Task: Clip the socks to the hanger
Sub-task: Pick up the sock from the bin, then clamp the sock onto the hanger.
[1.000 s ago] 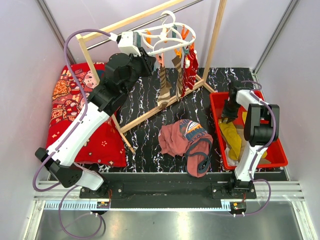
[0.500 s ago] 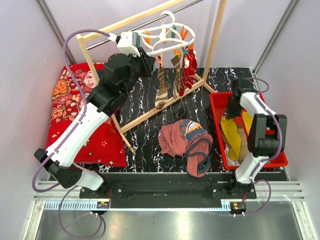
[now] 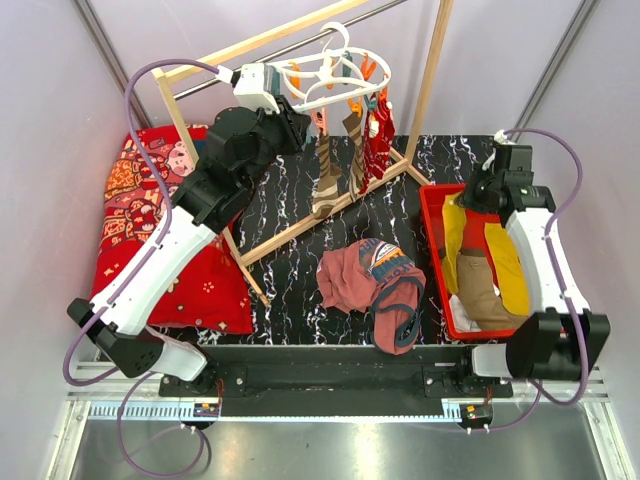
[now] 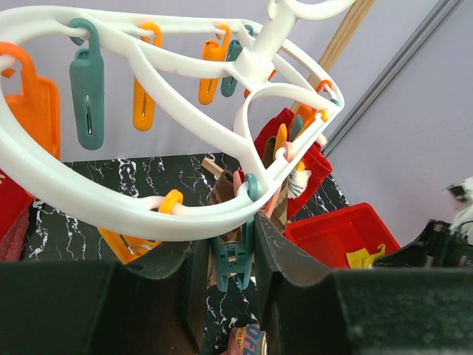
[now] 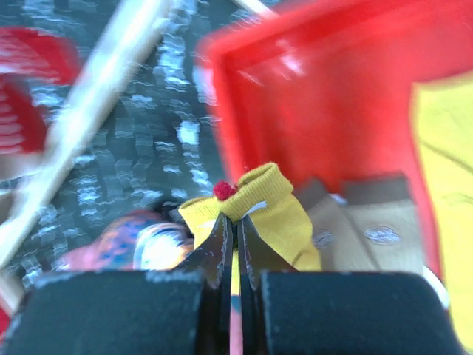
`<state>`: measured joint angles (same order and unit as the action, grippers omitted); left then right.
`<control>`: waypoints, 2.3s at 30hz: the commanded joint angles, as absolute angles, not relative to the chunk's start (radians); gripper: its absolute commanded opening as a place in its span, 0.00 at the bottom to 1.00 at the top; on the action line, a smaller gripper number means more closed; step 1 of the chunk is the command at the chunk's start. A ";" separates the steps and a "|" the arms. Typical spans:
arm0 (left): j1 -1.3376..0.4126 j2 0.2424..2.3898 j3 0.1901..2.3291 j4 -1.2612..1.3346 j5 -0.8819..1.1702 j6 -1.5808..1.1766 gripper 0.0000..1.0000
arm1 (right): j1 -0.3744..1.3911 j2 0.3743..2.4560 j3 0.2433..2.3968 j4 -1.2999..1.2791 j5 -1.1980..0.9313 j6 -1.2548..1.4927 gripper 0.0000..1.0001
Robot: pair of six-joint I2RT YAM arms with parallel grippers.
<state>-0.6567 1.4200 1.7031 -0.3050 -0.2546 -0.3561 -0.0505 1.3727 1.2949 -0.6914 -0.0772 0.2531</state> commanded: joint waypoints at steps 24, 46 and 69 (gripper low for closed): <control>-0.658 1.351 1.640 -0.117 -0.064 -0.394 0.00 | 0.474 1.431 1.489 -0.009 -0.603 0.261 0.01; -0.658 1.347 1.598 -0.104 -0.078 -0.354 0.00 | 0.512 1.545 1.632 0.084 -0.646 0.319 0.00; -0.658 1.322 1.568 -0.103 -0.071 -0.310 0.00 | 0.495 1.519 1.641 0.083 -0.603 0.373 0.00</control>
<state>-0.6544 1.3579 1.5772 -0.1181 -0.1085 -0.3283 0.5018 1.5433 1.5841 0.0307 -0.6128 0.3485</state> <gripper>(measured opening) 0.285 0.011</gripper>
